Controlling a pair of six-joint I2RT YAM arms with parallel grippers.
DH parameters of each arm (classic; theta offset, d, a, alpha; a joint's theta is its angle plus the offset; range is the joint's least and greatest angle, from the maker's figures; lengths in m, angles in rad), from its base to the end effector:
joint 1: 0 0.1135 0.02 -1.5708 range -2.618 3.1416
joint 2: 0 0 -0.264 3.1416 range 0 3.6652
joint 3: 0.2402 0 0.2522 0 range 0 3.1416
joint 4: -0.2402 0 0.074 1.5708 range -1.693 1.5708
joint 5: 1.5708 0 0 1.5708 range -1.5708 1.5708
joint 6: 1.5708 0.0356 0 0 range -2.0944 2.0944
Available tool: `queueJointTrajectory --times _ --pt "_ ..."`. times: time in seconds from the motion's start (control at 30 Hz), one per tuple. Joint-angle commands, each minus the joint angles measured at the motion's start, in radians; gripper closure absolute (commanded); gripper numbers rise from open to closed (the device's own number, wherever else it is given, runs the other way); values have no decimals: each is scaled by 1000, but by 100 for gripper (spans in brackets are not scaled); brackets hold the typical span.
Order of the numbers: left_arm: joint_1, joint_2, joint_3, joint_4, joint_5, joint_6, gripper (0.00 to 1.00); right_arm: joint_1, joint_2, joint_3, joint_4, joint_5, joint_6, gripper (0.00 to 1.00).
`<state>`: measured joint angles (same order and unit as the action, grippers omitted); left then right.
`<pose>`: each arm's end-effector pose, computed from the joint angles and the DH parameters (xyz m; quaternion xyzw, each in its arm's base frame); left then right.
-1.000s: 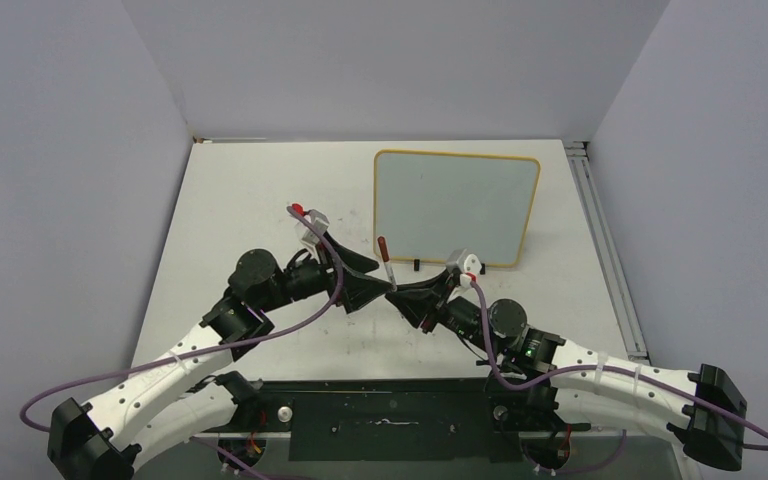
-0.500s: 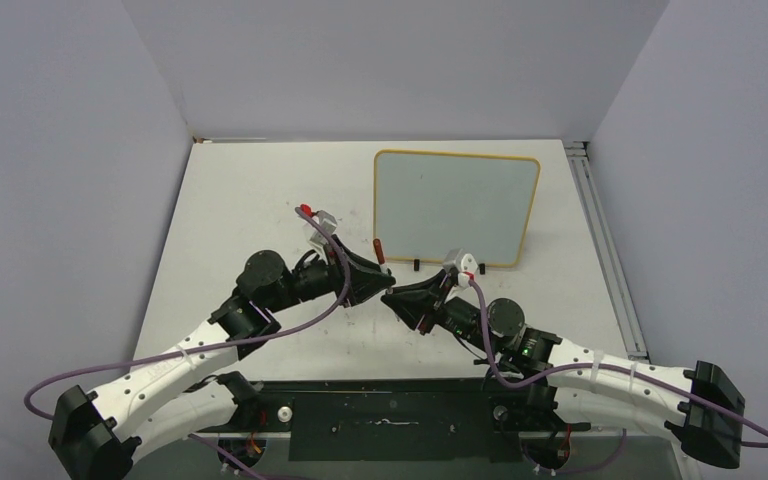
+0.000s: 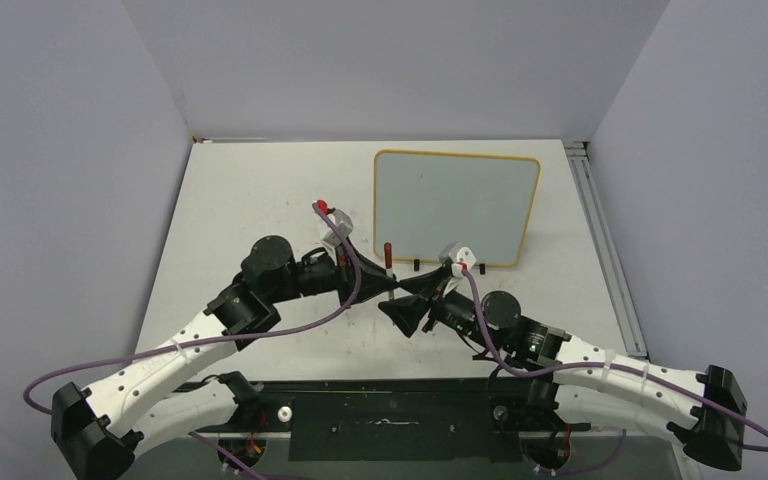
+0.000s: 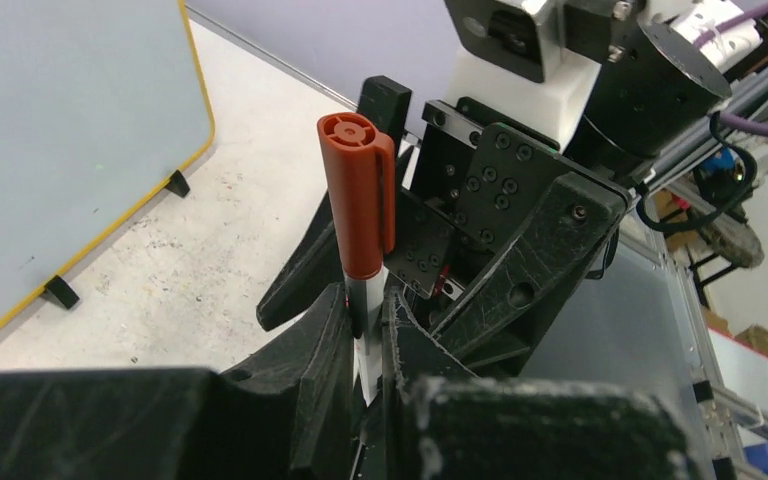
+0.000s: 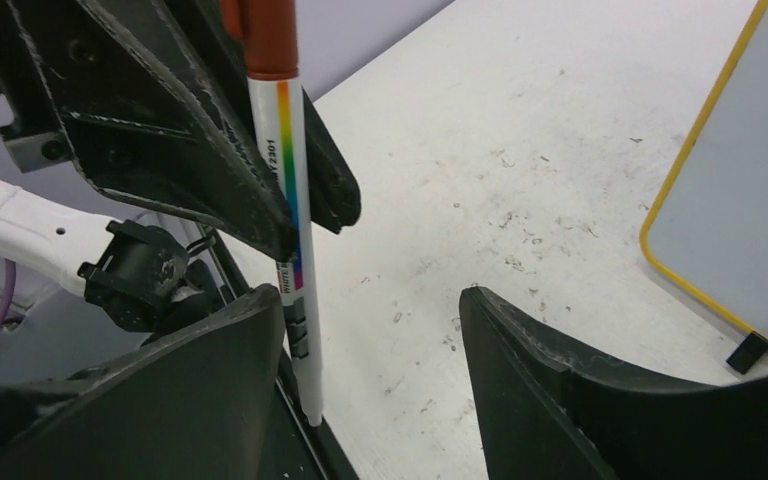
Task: Write a sentence on the whiteboard
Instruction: Open the whiteboard marker.
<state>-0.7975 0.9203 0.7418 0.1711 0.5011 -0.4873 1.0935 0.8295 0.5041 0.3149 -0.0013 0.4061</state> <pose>0.1394 -0.1673 0.3384 0.2788 0.6523 -0.5498 0.4410 0.0930 0.1800 0.2856 -0.2399 0.6691 0.4797 0.5144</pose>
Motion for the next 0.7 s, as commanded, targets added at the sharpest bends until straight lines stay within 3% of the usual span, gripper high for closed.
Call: queueJointTrajectory --times 0.0,0.3,0.67 --pt "-5 24 132 -202 111 157 100 -4 -44 77 -115 38 6 33" --pt "-4 64 247 -479 151 323 100 -6 -90 132 -165 -52 40 30" --pt "-24 95 321 -780 115 560 100 -93 -72 366 -580 -208 -43 28"
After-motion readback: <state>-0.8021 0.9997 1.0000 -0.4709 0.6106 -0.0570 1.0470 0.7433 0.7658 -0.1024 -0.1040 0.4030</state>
